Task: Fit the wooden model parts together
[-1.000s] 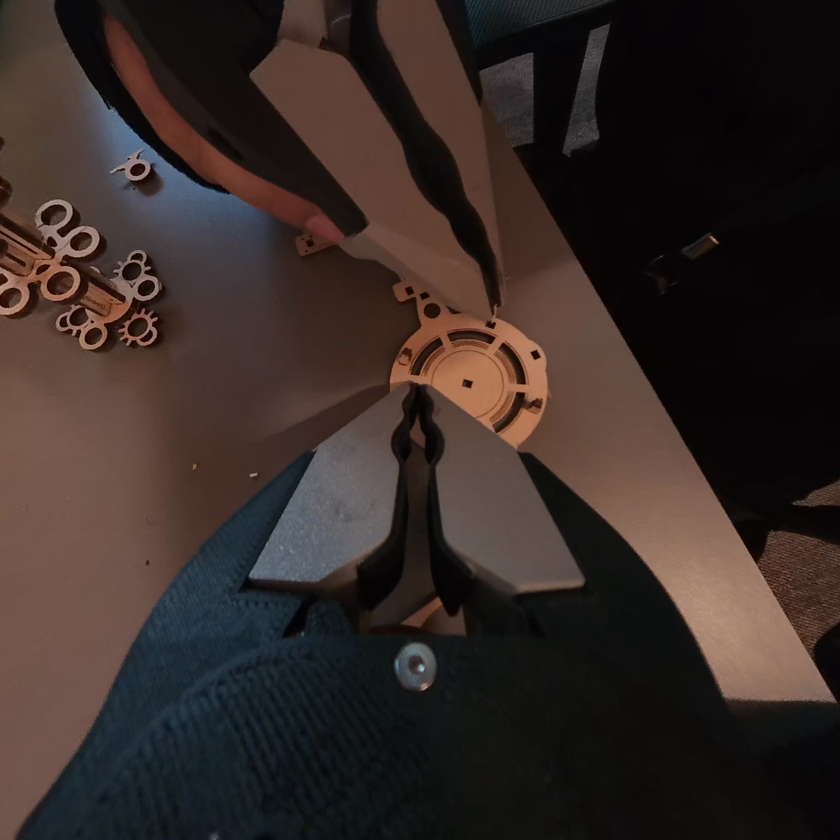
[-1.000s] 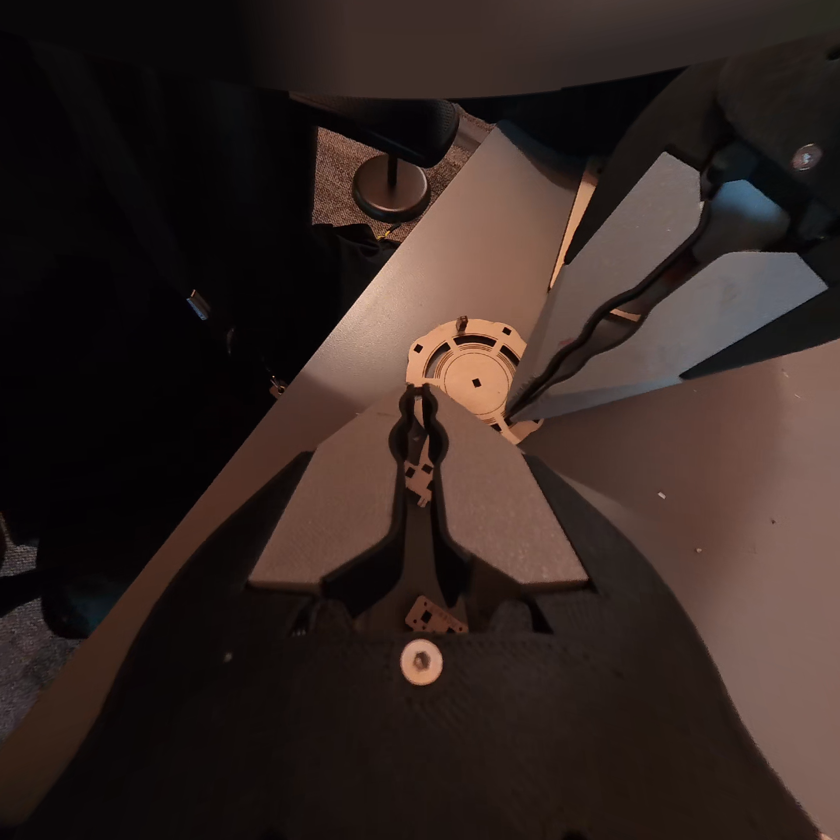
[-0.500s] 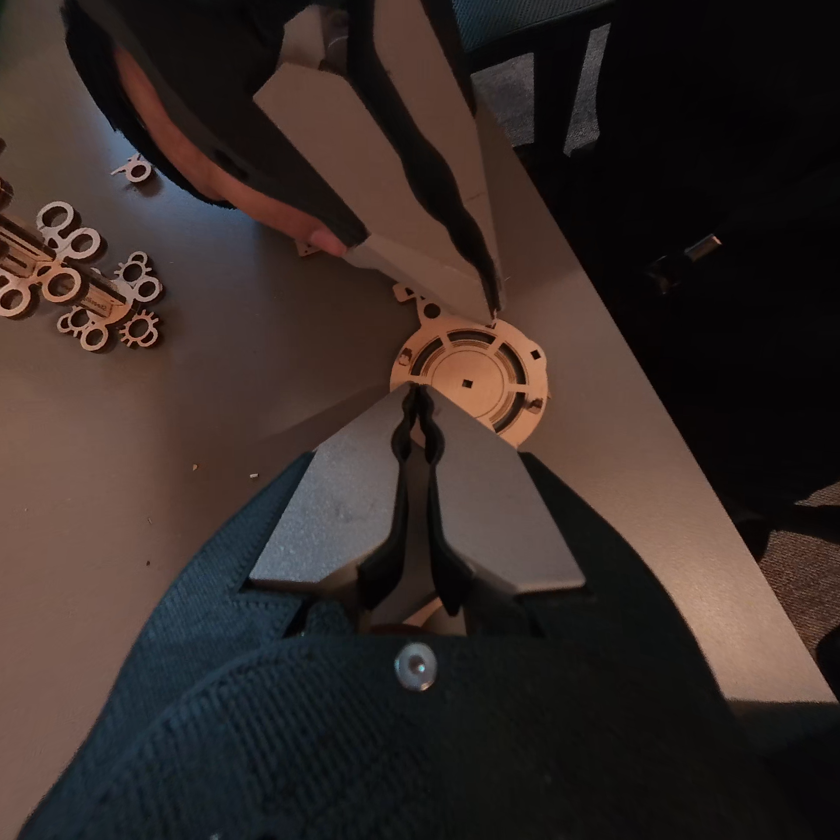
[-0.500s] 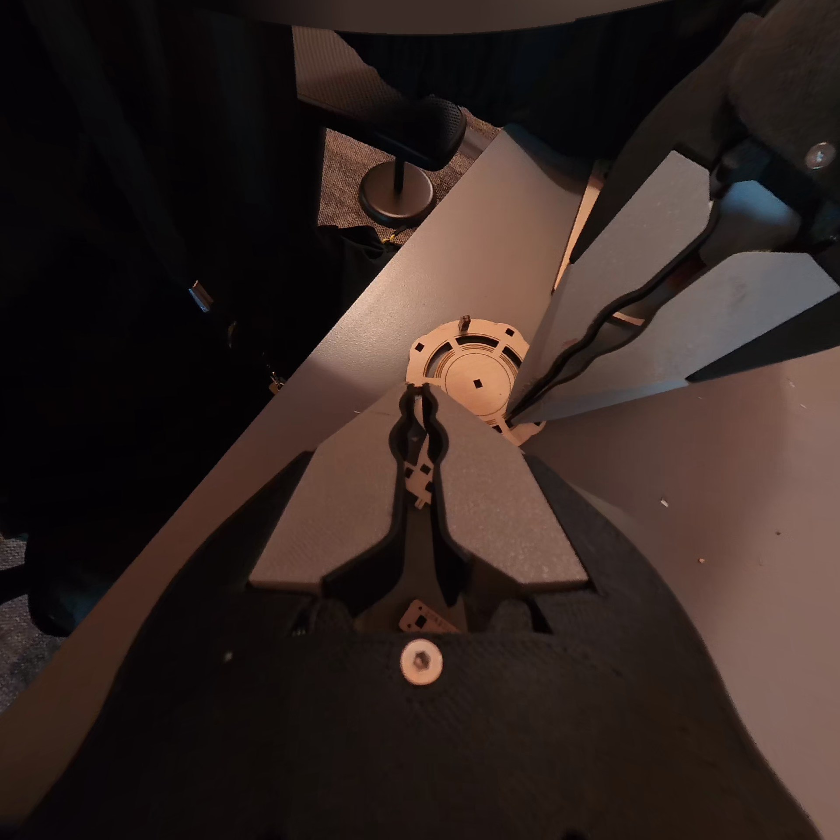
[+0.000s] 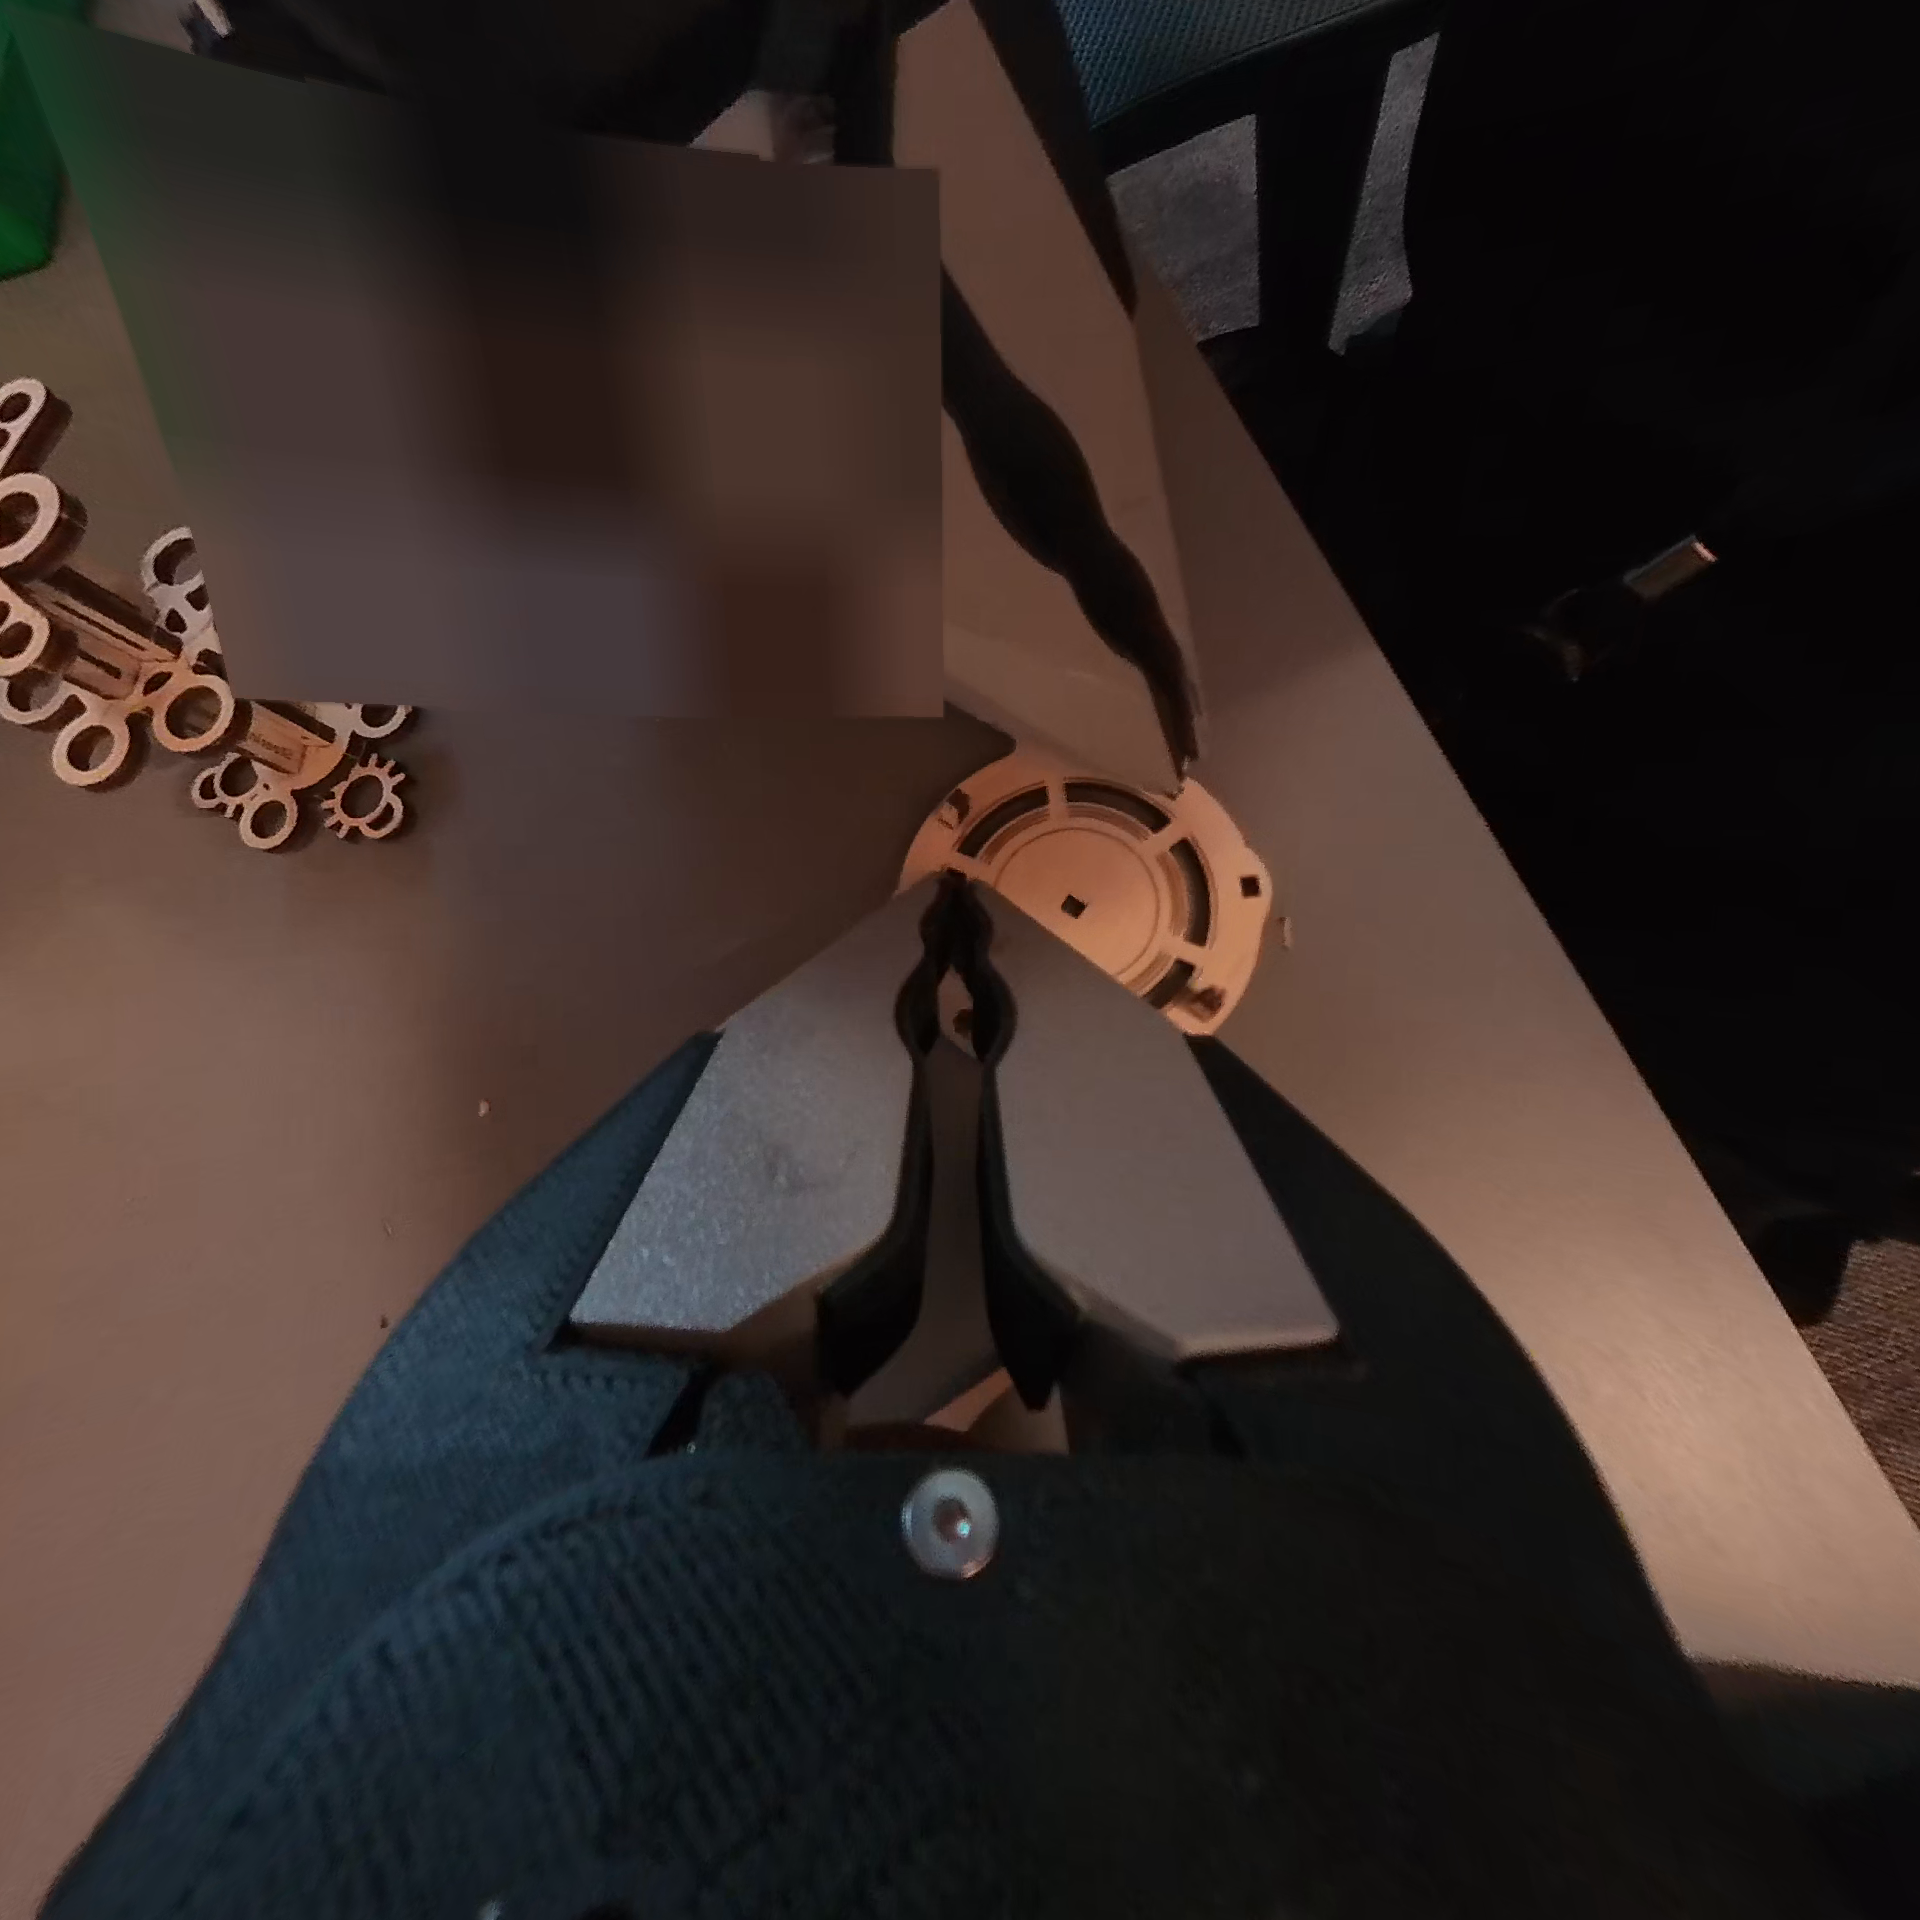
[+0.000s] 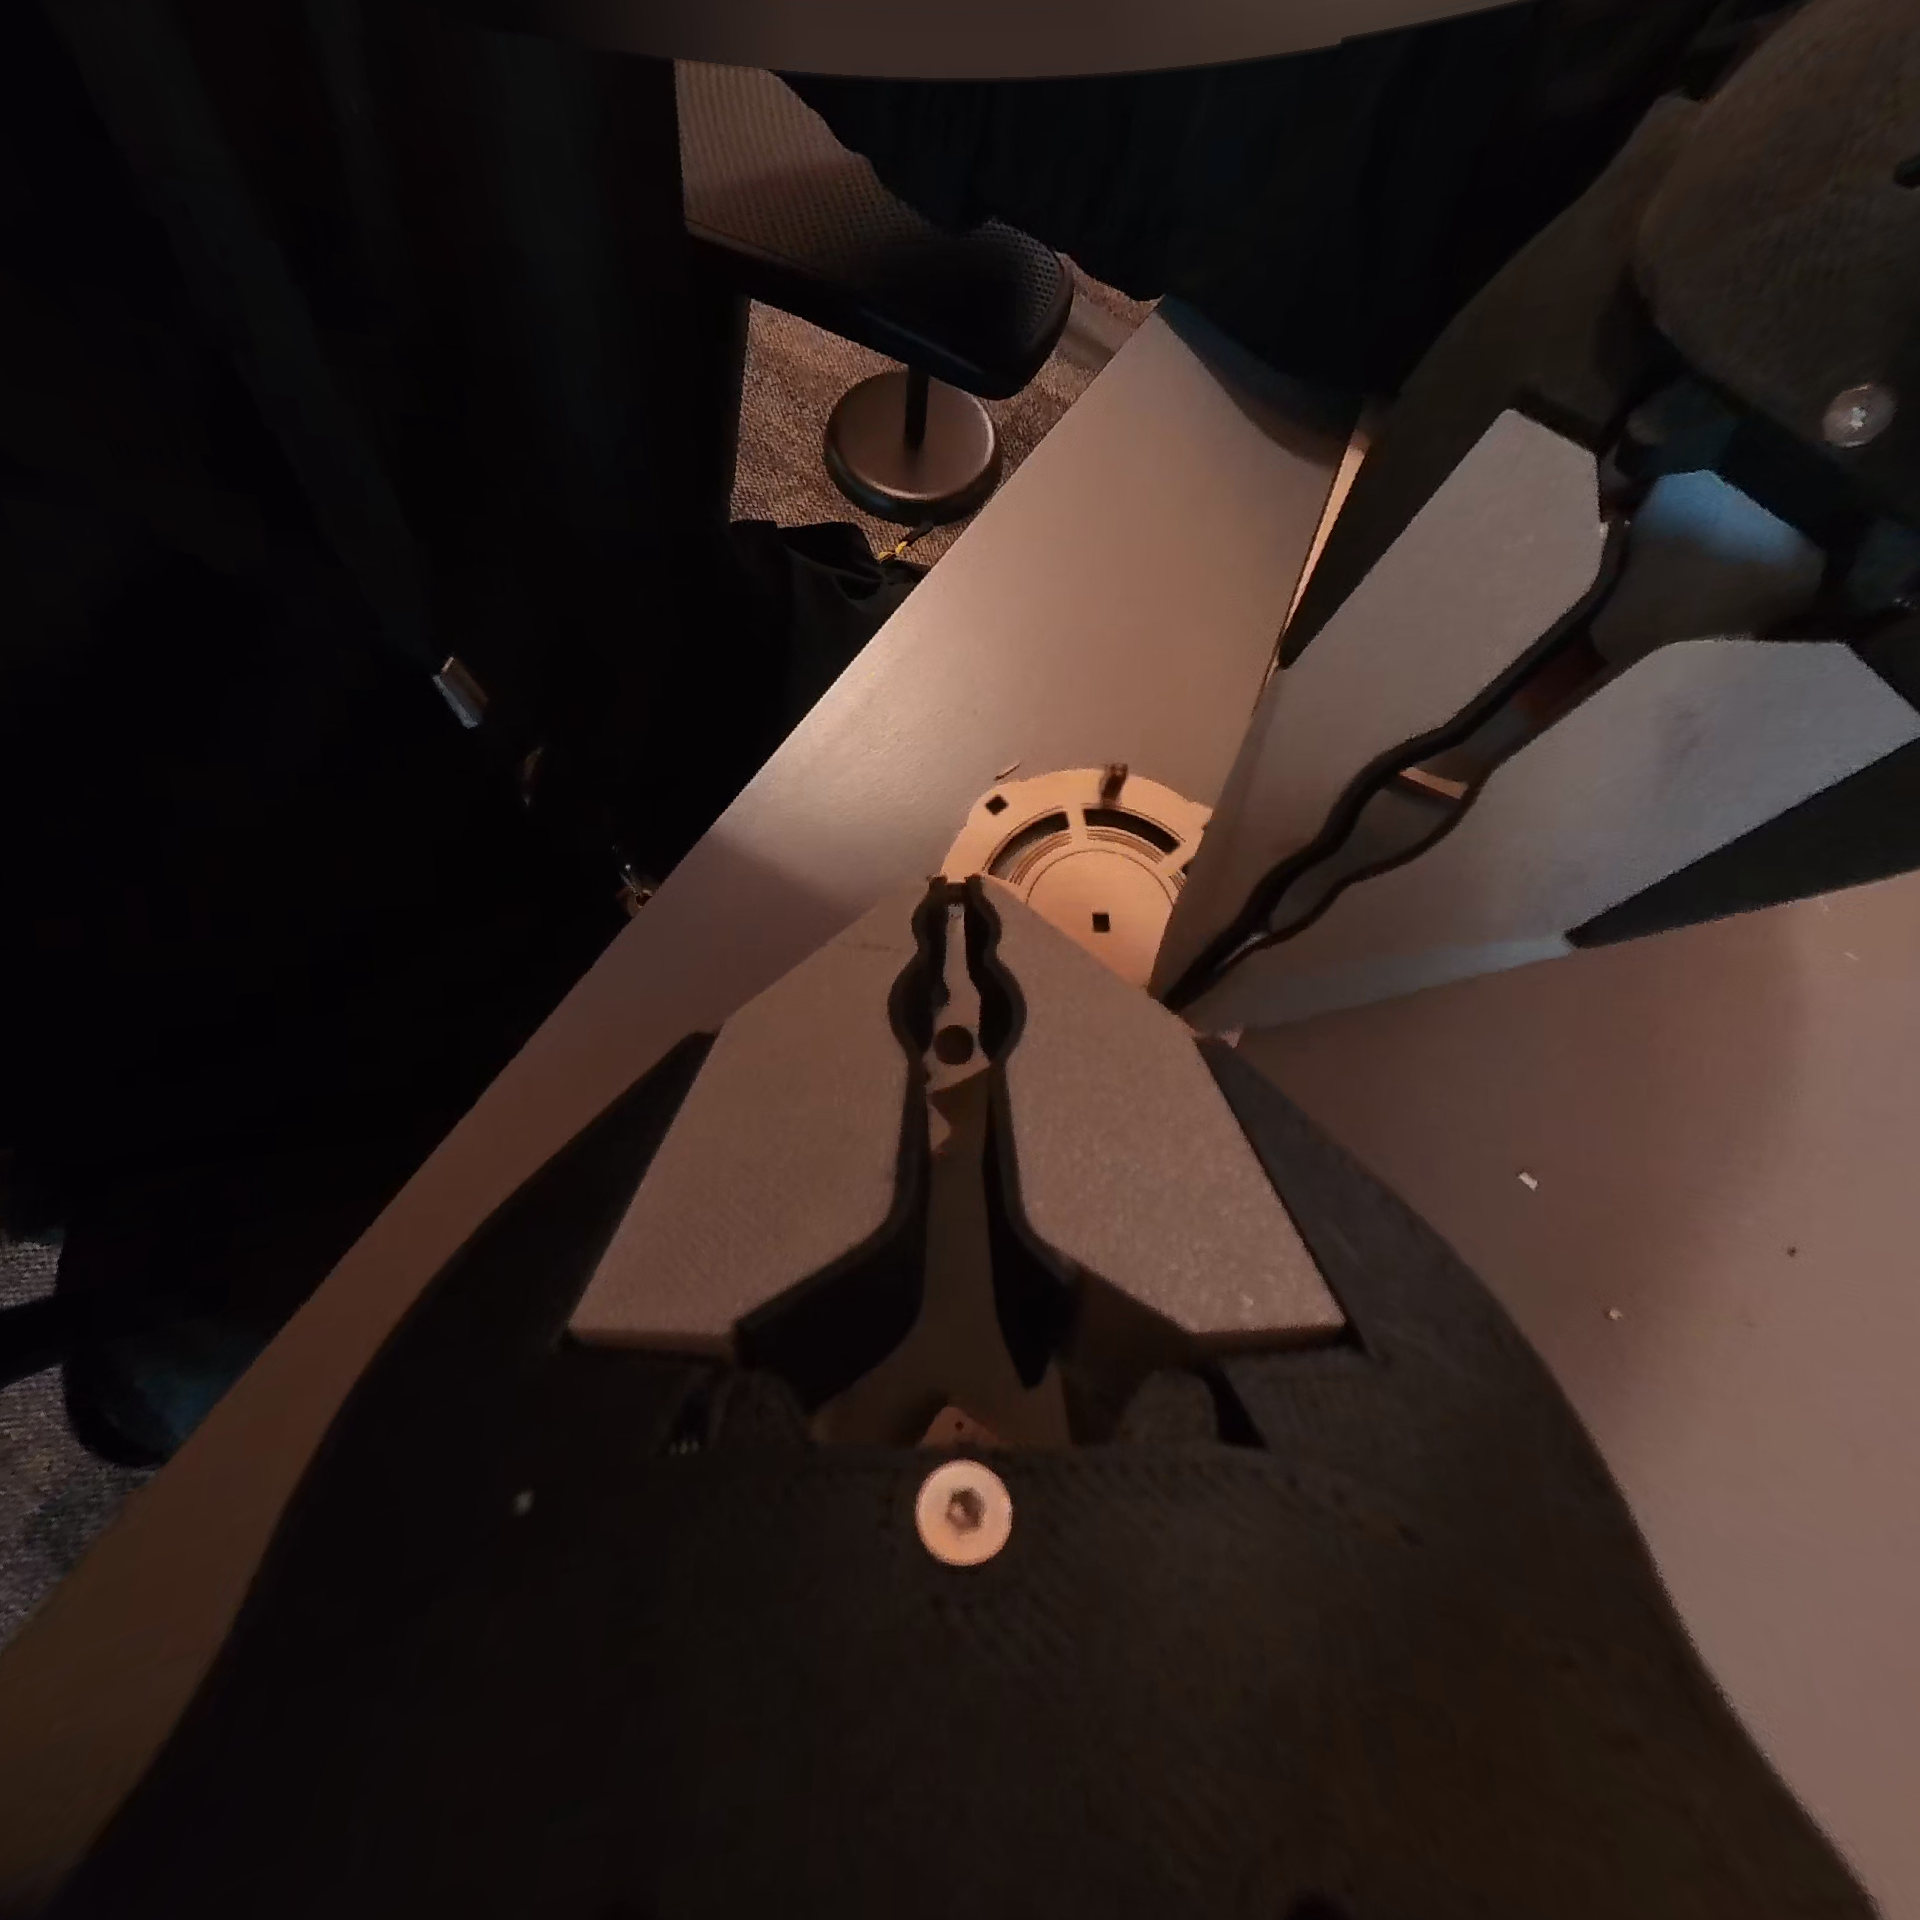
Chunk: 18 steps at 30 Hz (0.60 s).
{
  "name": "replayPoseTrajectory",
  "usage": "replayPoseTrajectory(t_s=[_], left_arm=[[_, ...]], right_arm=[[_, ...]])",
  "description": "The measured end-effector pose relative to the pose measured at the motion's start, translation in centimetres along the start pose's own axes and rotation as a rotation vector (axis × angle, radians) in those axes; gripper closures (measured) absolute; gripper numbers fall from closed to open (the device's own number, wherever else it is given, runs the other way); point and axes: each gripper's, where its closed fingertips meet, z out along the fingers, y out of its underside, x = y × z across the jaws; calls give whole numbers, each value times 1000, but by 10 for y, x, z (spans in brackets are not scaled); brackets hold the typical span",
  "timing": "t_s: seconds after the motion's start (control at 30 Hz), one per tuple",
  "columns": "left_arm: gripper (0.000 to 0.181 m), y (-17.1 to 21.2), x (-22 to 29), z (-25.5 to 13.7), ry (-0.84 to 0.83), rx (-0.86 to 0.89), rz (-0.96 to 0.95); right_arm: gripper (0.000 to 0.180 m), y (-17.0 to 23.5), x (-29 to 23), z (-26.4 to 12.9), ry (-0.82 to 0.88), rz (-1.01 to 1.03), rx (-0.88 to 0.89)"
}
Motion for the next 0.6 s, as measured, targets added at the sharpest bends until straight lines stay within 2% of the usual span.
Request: replayPoseTrajectory(t_s=[0.33,0.6], left_arm=[[181,0,-1,0,-2,-3,-36],[181,0,-1,0,4,-3,-58]], right_arm=[[180,0,2,1,-6,63,-15],[179,1,3,2,51,64,-70]])
